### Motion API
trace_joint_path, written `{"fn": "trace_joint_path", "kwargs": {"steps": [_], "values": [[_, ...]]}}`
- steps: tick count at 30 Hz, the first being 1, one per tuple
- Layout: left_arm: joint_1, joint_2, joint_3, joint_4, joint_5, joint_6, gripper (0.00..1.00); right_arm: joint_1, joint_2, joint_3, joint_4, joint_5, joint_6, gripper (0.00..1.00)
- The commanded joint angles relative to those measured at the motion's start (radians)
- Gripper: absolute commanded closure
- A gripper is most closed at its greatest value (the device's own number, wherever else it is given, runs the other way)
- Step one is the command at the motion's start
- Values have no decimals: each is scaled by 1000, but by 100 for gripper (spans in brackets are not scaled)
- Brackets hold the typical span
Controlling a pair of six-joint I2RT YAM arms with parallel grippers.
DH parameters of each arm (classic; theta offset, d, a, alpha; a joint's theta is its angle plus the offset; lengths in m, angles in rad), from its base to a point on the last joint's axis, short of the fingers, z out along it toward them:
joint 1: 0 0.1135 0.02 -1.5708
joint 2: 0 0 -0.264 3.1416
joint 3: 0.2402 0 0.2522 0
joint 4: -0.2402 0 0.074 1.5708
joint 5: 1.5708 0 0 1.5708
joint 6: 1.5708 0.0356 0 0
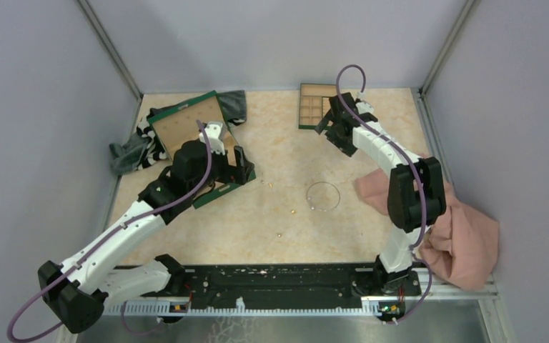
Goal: Organize the mixed jewelry
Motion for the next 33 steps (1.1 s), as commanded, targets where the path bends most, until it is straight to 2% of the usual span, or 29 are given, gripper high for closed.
{"fn": "trace_joint_path", "kwargs": {"steps": [1, 8, 13, 16, 18, 21, 27, 33], "values": [[-1, -13, 20, -47, -37, -5, 1, 2, 5, 8, 44, -16, 39, 1], [-1, -33, -15, -29, -16, 15, 1, 17, 15, -14, 9, -5, 72, 3], [-1, -59, -38, -7, -22, 21, 1, 55, -42, -135, 29, 22, 57, 4], [-1, -50, -39, -10, -19, 11, 1, 68, -57, -172, 81, -42, -20, 4], [-1, -46, -41, -10, -10, 5, 1, 96, -82, -210, 199, -161, -152, 6], [-1, -46, -43, -9, -16, 0, 1, 162, -123, -244, 311, -180, -294, 7], [-1, -73, -45, -9, -47, -8, 1, 194, 31, 0, 163, 29, -383, 9], [-1, -90, -46, -33, -66, -17, 1, 125, 317, 430, 48, -10, -530, 10]]}}
